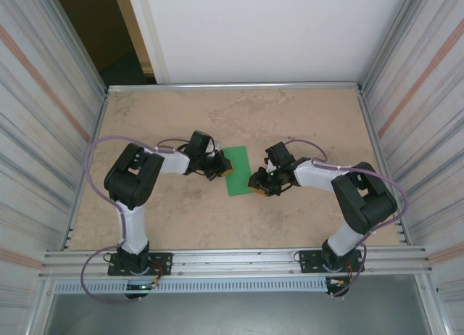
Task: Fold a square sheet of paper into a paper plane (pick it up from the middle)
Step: Fold the triangle a second time at the center of the table.
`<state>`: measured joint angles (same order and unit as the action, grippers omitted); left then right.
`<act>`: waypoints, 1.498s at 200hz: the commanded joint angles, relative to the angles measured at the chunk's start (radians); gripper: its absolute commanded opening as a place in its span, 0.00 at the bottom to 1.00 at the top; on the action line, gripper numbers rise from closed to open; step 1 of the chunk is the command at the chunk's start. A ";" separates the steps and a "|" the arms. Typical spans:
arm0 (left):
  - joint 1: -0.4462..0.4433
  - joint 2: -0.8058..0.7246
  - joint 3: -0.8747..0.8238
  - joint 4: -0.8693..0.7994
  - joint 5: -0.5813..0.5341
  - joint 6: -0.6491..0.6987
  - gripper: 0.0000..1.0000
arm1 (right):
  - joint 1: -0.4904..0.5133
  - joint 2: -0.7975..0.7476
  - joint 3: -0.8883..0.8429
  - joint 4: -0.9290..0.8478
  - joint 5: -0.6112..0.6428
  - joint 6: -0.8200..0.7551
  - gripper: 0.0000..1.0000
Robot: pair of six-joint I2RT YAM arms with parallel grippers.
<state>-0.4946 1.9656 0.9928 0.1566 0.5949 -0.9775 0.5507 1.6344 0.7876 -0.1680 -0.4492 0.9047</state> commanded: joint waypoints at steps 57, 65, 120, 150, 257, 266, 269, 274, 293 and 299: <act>0.004 0.070 -0.032 -0.132 -0.060 -0.010 0.05 | 0.014 0.020 0.022 -0.035 0.050 -0.036 0.35; 0.004 0.070 -0.032 -0.132 -0.060 -0.010 0.05 | 0.015 0.023 0.026 -0.035 0.047 -0.036 0.35; 0.004 0.068 -0.031 -0.134 -0.059 -0.008 0.05 | 0.021 0.028 0.016 0.030 -0.004 -0.028 0.30; 0.005 0.067 -0.031 -0.134 -0.060 -0.007 0.05 | 0.020 0.005 0.015 0.017 0.025 -0.031 0.29; 0.004 0.059 -0.017 -0.141 -0.047 0.002 0.05 | -0.014 0.016 -0.004 0.071 0.034 0.023 0.18; 0.005 0.059 -0.014 -0.143 -0.046 0.003 0.05 | -0.015 0.016 -0.005 0.070 0.035 0.022 0.17; 0.005 0.059 -0.015 -0.143 -0.046 0.004 0.05 | -0.017 0.016 -0.004 0.070 0.035 0.023 0.17; 0.004 0.059 -0.013 -0.145 -0.046 0.005 0.05 | -0.017 0.017 -0.004 0.070 0.035 0.024 0.16; 0.005 0.059 -0.010 -0.149 -0.044 0.005 0.05 | -0.018 0.016 -0.004 0.073 0.025 0.023 0.12; 0.004 0.059 -0.008 -0.149 -0.043 0.006 0.05 | -0.018 0.015 -0.003 0.074 0.020 0.023 0.10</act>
<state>-0.4931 1.9663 1.0000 0.1429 0.5983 -0.9764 0.5362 1.6505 0.7898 -0.0975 -0.4194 0.9127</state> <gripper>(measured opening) 0.052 0.126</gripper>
